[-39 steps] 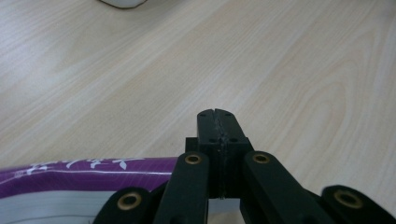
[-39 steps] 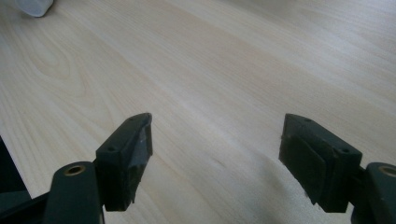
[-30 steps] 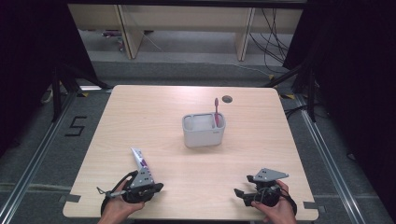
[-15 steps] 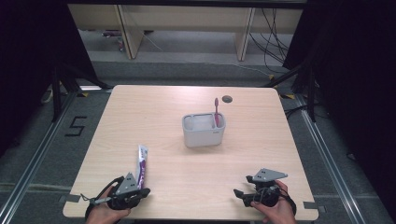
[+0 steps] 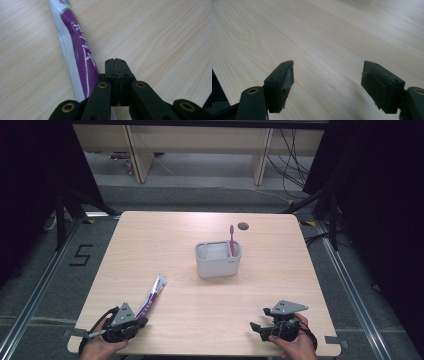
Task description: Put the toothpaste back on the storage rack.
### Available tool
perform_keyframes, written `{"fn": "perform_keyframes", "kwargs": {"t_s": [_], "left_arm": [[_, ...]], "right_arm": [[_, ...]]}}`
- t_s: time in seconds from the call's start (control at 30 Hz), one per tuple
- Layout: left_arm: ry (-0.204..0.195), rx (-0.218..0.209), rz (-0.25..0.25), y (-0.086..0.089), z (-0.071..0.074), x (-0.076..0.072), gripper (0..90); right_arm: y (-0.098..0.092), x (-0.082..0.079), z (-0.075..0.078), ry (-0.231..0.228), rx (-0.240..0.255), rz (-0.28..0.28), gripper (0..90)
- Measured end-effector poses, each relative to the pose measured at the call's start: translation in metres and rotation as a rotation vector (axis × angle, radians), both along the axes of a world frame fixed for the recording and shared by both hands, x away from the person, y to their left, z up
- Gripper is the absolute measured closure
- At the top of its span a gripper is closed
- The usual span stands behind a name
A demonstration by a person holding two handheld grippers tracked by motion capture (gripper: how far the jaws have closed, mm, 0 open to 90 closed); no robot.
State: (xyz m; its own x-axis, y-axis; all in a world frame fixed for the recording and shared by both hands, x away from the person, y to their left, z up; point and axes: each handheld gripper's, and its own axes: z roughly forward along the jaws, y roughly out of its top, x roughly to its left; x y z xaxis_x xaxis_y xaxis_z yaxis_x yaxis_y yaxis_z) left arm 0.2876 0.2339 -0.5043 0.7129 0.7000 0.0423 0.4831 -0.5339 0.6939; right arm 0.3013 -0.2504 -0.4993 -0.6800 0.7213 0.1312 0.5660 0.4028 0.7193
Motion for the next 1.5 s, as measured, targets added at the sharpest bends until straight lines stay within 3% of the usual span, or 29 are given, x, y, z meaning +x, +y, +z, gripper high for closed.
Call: {"fn": "perform_keyframes", "kwargs": {"t_s": [0.13, 0.3, 0.33, 0.37, 0.43, 0.47, 0.57, 0.6, 0.63, 0.67, 0.73, 0.9, 1.13, 1.27, 1.37, 1.47, 1.5], "left_arm": [[-0.006, -0.004, 0.023, 0.005, 0.001, 0.001, 88.6], [-0.009, -0.013, 0.048, 0.011, 0.0, 0.005, 88.5], [-0.011, -0.012, 0.047, 0.012, 0.0, 0.005, 88.5], [-0.013, -0.011, 0.052, 0.013, 0.0, 0.006, 88.5], [-0.014, -0.015, 0.066, 0.013, -0.001, 0.007, 88.5], [-0.01, -0.002, 0.059, 0.015, 0.0, 0.009, 88.4], [-0.012, 0.004, 0.065, 0.016, 0.0, 0.009, 87.5], [-0.012, 0.004, 0.065, 0.016, 0.0, 0.009, 86.6], [-0.013, -0.009, 0.063, 0.016, 0.001, 0.008, 86.6], [-0.016, -0.006, 0.059, 0.016, 0.003, 0.009, 84.3], [-0.036, -0.025, 0.062, 0.013, 0.009, 0.007, 80.3], [-0.053, -0.005, 0.072, 0.011, 0.024, 0.012, 72.2], [0.019, 0.064, 0.087, 0.004, 0.031, 0.035, 54.0], [0.067, 0.099, 0.09, -0.006, 0.029, 0.052, 51.1], [0.096, 0.142, 0.082, -0.01, 0.028, 0.059, 50.6], [0.099, 0.135, 0.094, -0.014, 0.026, 0.062, 50.7], [0.11, 0.154, 0.075, -0.015, 0.027, 0.065, 50.7]], "right_arm": [[0.0, 0.001, 0.0, -0.009, -0.006, 0.018, 27.2], [0.0, 0.0, 0.0, -0.007, -0.006, -0.002, 27.3], [-0.002, 0.002, 0.0, -0.03, -0.019, 0.007, 27.2], [-0.001, 0.0, 0.0, -0.008, -0.008, -0.005, 27.3], [0.0, 0.0, 0.0, -0.005, -0.006, -0.005, 27.2], [-0.002, 0.002, 0.0, -0.028, -0.019, 0.005, 27.3], [-0.002, 0.003, -0.001, 0.008, -0.001, 0.034, 27.3], [-0.002, 0.002, 0.0, -0.001, -0.006, 0.022, 27.3], [-0.002, 0.002, 0.0, -0.001, -0.006, 0.022, 27.3], [-0.001, 0.001, 0.0, -0.032, -0.012, 0.008, 27.3], [-0.001, 0.001, 0.001, -0.004, -0.01, 0.014, 27.3], [-0.002, 0.002, 0.0, -0.015, -0.005, 0.017, 27.3], [-0.001, 0.002, 0.0, -0.03, -0.018, 0.009, 27.3], [-0.001, 0.002, 0.0, -0.004, -0.004, 0.024, 27.3], [-0.002, 0.002, 0.001, -0.015, -0.021, 0.017, 27.3], [-0.002, 0.002, 0.0, -0.023, -0.014, 0.013, 27.3], [-0.002, 0.002, 0.0, -0.025, -0.016, 0.015, 27.3]]}}
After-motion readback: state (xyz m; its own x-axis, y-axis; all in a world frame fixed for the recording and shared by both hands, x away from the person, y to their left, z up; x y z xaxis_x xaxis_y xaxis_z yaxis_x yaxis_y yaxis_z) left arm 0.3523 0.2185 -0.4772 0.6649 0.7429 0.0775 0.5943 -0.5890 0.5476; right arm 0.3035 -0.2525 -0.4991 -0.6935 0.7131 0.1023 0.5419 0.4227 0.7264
